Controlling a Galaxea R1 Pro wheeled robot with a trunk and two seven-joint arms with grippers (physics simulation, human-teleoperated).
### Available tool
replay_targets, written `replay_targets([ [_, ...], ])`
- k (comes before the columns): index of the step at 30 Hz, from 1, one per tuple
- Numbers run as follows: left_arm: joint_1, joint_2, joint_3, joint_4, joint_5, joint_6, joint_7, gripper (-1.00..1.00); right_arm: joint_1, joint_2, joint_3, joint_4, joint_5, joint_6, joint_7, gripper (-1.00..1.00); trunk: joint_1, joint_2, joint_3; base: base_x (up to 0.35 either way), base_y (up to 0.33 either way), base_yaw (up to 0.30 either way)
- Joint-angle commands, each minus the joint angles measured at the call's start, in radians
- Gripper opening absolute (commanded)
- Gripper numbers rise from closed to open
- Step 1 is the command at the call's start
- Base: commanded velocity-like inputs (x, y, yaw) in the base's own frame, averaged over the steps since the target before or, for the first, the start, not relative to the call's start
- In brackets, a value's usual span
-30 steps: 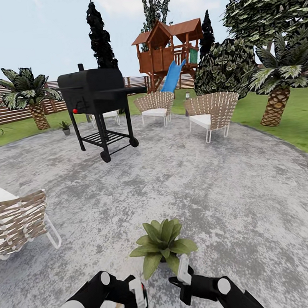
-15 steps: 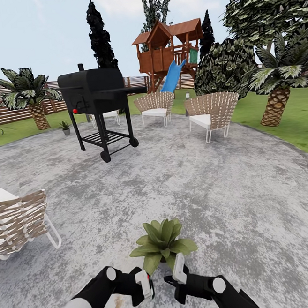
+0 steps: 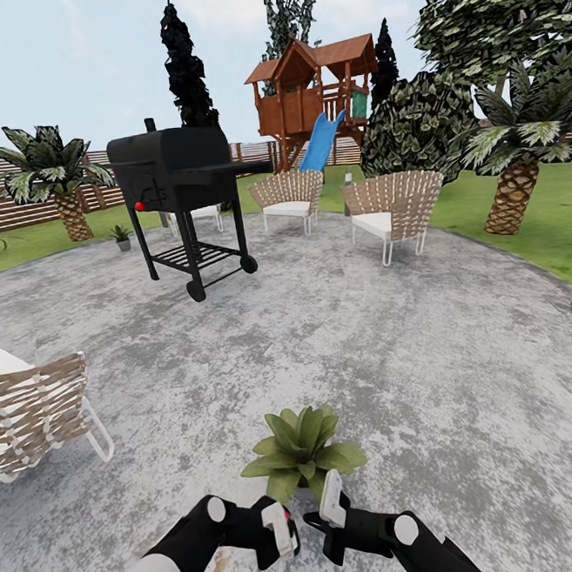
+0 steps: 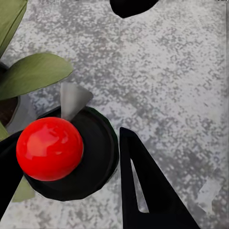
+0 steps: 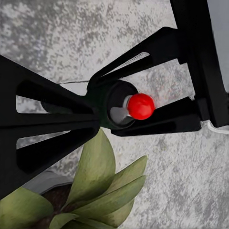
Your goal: Pick up the pesticide atomizer in the garden and spray insectifuge to fully cover both potted plants in the garden.
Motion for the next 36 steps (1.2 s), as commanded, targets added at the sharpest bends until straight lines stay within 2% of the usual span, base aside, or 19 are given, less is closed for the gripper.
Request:
replay_targets([
  [1, 0.000, -0.002, 0.000, -0.001, -0.009, -0.006, 0.000, -1.00, 0.000, 0.000, -0.001, -0.001, 0.009, -0.005, -0.001, -1.00, 0.000, 0.000, -0.001, 0.000, 0.000, 0.000],
  [10, 0.003, -0.027, 0.000, 0.000, -0.008, -0.009, -0.007, -1.00, 0.000, 0.000, -0.001, -0.002, 0.010, -0.006, -0.001, -1.00, 0.000, 0.000, -0.001, 0.000, 0.000, 0.000],
  [34, 0.001, -0.045, -0.001, 0.000, -0.007, -0.018, -0.015, -1.00, 0.000, 0.000, -0.001, -0.001, 0.010, -0.006, -0.001, -1.00, 0.000, 0.000, -0.001, 0.000, 0.000, 0.000],
  [35, 0.009, 0.079, -0.006, 0.012, -0.011, -0.019, -0.016, -1.00, 0.000, 0.000, -0.001, -0.001, 0.011, -0.007, -0.001, -1.00, 0.000, 0.000, -0.001, 0.000, 0.000, 0.000],
  [36, 0.009, 0.110, -0.006, 0.012, -0.010, -0.027, -0.016, -1.00, 0.000, -0.001, -0.002, -0.001, 0.012, -0.006, -0.001, -1.00, 0.000, 0.000, -0.001, 0.000, 0.000, 0.000],
])
